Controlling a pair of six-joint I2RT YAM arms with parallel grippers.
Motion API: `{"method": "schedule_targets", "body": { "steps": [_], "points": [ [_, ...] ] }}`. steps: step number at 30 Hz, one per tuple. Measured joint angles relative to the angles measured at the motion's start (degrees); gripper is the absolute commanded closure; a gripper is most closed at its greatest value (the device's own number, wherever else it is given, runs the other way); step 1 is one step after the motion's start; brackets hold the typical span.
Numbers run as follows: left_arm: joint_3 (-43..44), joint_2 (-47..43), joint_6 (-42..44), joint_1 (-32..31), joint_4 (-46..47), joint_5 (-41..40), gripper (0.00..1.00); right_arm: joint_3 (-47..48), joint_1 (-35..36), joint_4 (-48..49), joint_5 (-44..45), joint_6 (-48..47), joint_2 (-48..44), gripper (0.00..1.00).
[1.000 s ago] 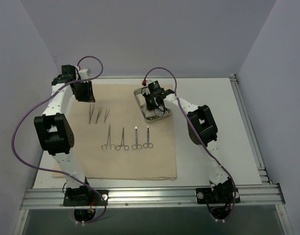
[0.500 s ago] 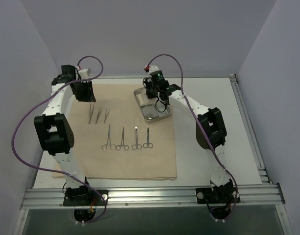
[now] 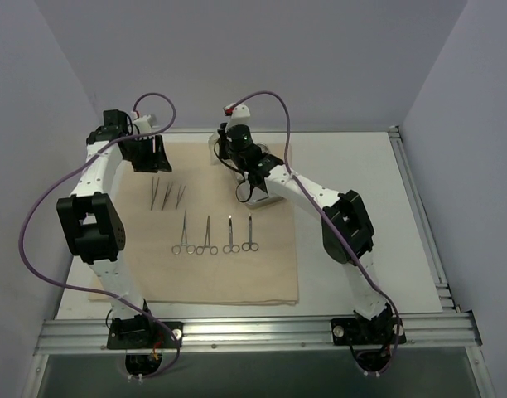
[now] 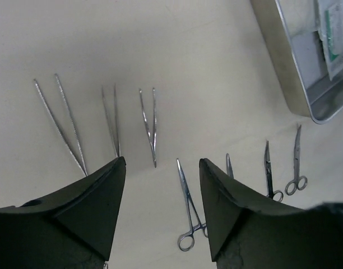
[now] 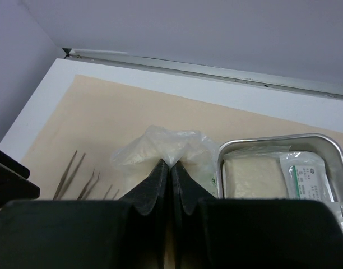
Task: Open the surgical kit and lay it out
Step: Pick up the medical item from the container, then place the medical item in the surgical kit.
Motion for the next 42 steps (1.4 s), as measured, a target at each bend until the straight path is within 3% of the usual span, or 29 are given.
{"method": "schedule_targets", "body": {
  "steps": [1,13,24,32,37,40,42],
  "points": [
    [0.04,-0.15,-0.35,-0.02,0.04,1.44,0.28,-0.15,0.46,0.7,0.98,0.7,0.26,1.0],
    [0.0,-1.01,-4.13,-5.49,3.06,16.9,0.2,-0.7,4.68,6.16,7.13,5.29,2.84,1.0],
    [-0.28,-1.31,-8.02,-8.11,8.35,20.2,0.2,-0.7,5.57,6.54,7.04,6.86,4.52,1.0],
    [-0.28,-1.29,-9.18,-8.61,9.16,19.5,0.62,-0.9,5.86,7.1,6.36,7.89,4.52,1.0],
    [-0.28,-1.29,-9.44,-8.63,9.27,18.69,0.77,-1.29,5.95,8.09,5.38,8.61,4.52,1.0],
    [-0.28,-1.29,-9.57,-8.63,9.27,18.56,0.94,-1.7,5.95,8.74,4.83,8.98,4.52,1.0],
    [-0.28,-1.27,-9.62,-8.66,9.25,18.38,0.98,-1.88,5.95,8.98,4.46,9.2,4.52,1.0]
  ]
}}
